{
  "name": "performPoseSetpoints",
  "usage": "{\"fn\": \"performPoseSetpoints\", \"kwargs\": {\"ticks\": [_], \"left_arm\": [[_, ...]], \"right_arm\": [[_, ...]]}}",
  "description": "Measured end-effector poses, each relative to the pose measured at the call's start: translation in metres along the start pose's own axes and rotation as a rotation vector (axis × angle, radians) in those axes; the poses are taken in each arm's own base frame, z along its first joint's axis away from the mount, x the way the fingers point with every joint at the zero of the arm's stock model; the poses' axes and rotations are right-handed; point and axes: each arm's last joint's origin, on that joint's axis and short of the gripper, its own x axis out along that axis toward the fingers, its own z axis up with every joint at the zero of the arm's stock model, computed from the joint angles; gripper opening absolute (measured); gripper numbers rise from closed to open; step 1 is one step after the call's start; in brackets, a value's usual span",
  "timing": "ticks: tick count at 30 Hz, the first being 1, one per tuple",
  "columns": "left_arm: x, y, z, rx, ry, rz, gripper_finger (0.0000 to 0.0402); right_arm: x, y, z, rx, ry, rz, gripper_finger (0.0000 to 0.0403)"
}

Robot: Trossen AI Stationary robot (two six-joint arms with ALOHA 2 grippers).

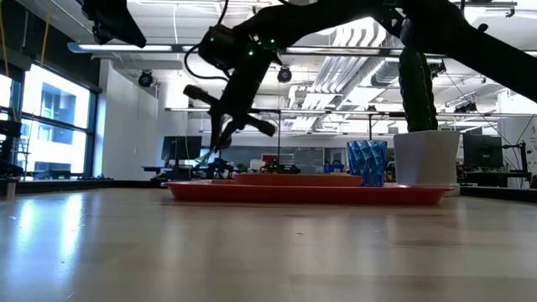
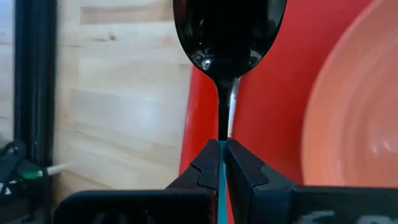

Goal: Pick and place plate/cup/fork/spoon on tray
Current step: Put the blue spoon on the orange tray on the right side of the orange fork

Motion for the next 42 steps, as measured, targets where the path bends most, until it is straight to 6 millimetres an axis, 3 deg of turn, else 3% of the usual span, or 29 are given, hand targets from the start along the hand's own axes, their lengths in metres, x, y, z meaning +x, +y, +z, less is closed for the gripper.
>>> {"fn": "performPoseSetpoints", "kwargs": {"ticks": [17,42], "left_arm": [[0.000,0.000,0.000,0.000,0.000,0.001,0.0042],[0.000,0.000,0.000,0.000,0.000,0.000,0.0042]], "right_arm": [[0.033,-0.011,-0.008,0.028,0.095,-0.044,0.0000],[0.038,-0.022,0.009,0.065,0.104,-0.078,0.0000]]}}
